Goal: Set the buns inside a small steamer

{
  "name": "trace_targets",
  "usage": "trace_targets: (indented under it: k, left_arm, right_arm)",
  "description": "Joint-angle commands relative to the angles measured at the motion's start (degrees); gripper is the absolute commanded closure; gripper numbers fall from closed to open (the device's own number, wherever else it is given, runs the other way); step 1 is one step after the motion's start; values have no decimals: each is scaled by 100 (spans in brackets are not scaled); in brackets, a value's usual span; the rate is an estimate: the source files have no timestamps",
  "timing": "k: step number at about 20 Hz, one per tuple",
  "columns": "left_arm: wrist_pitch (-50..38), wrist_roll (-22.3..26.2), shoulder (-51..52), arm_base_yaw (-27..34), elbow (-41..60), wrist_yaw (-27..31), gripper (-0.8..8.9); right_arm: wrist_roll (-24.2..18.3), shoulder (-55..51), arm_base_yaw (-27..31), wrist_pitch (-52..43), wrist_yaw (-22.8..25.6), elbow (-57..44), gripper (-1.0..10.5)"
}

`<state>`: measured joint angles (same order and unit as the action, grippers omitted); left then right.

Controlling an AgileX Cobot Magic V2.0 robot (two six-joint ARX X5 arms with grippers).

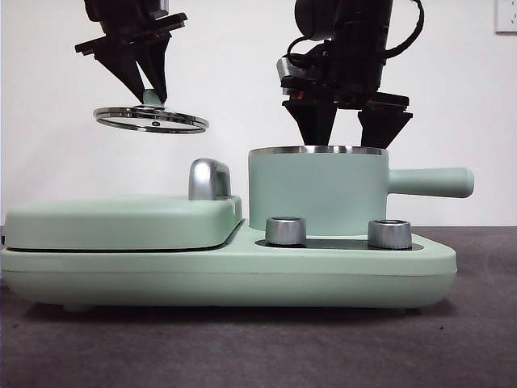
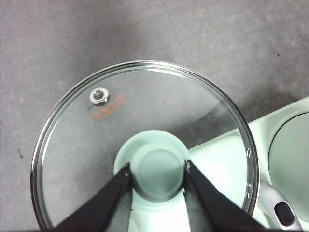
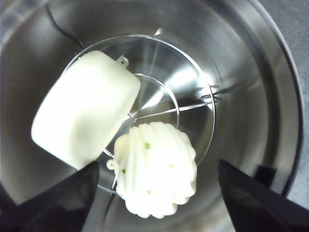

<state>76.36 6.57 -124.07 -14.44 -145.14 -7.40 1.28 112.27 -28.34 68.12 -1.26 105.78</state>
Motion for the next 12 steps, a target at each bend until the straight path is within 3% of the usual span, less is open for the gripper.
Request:
trace_targets:
  k: [1, 12]
  left_arm:
    - [-92, -22, 26, -22, -267, -17, 795]
    - [-90, -76, 26, -149, -264, -74, 795]
  right_arm:
    - [-52, 98, -24, 31, 28, 162, 543]
    - [-63, -1397, -24, 1318, 435, 494, 543]
